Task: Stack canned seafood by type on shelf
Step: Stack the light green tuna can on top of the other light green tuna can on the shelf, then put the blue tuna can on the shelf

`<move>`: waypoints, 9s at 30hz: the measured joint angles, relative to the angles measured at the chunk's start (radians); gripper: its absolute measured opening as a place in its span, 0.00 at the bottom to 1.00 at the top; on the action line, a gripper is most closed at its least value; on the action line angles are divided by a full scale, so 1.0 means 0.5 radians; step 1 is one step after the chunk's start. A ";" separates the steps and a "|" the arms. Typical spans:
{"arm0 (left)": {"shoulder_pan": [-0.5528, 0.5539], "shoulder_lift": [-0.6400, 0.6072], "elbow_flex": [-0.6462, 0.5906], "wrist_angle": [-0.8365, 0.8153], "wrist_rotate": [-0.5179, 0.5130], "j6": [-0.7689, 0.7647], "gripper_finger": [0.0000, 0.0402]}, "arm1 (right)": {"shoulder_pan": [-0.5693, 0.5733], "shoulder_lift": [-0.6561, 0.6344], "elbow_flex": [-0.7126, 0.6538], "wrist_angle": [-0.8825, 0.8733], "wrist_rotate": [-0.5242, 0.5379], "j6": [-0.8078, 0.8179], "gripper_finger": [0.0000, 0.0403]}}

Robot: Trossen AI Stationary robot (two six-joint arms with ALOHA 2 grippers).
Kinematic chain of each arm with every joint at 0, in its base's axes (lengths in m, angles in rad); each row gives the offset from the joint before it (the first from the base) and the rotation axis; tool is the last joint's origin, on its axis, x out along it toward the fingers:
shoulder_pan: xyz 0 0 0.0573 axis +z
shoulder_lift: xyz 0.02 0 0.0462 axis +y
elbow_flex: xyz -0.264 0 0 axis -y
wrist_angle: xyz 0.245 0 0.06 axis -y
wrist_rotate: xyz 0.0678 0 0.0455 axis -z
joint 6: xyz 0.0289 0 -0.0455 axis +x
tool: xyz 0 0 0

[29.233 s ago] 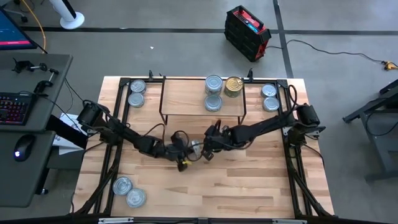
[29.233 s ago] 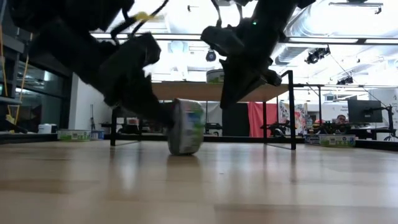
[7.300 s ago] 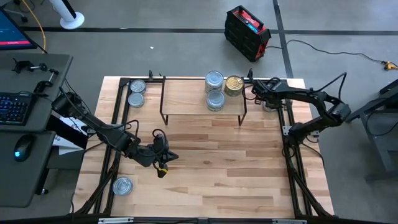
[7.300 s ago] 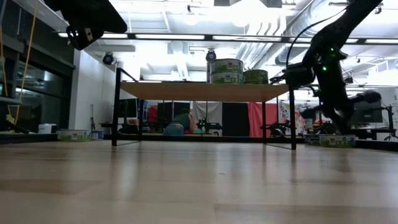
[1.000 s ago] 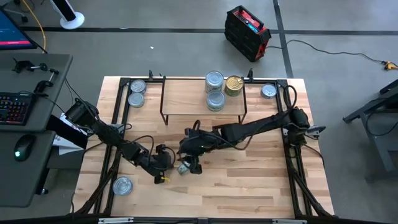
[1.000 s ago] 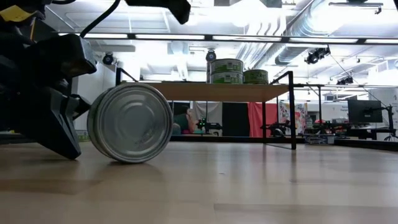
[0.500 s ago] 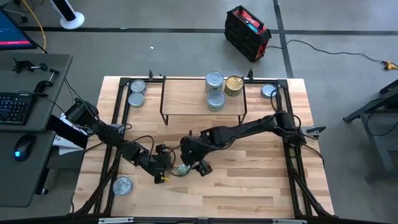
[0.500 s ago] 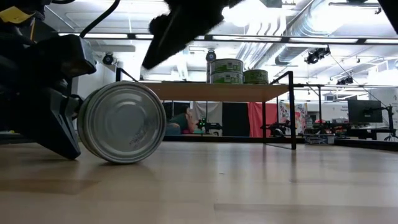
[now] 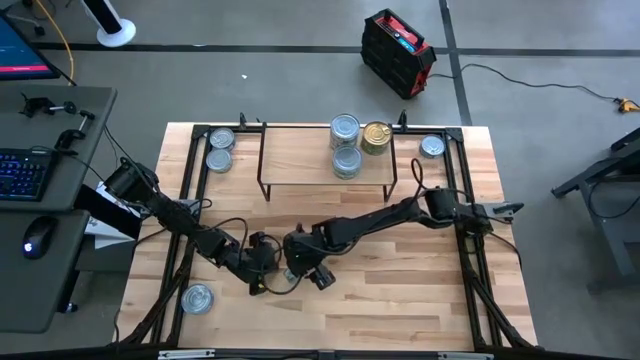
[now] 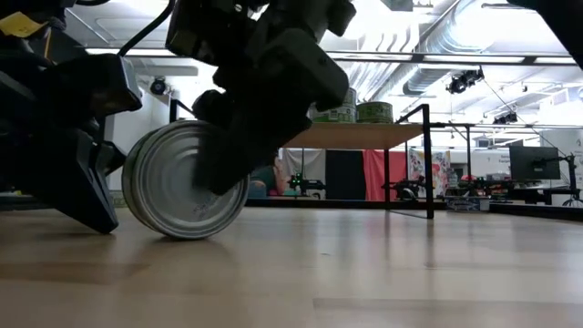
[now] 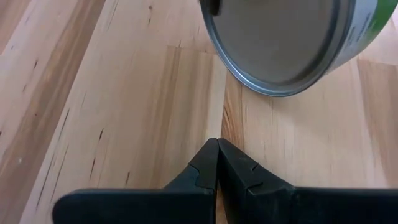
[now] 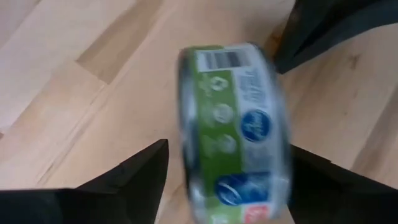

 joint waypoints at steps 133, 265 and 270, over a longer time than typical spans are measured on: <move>-1.288 -0.192 0.741 -1.806 0.613 -2.147 0.00 | 0.317 -0.991 -0.951 -0.342 0.542 1.801 0.02; -0.670 -0.482 0.039 -0.589 -0.388 -1.568 0.00 | 0.102 -0.245 -0.435 0.755 0.438 0.760 0.69; -0.663 -0.482 0.039 -0.604 -0.418 -1.541 0.00 | 0.123 -0.245 -0.435 0.768 0.429 0.623 0.69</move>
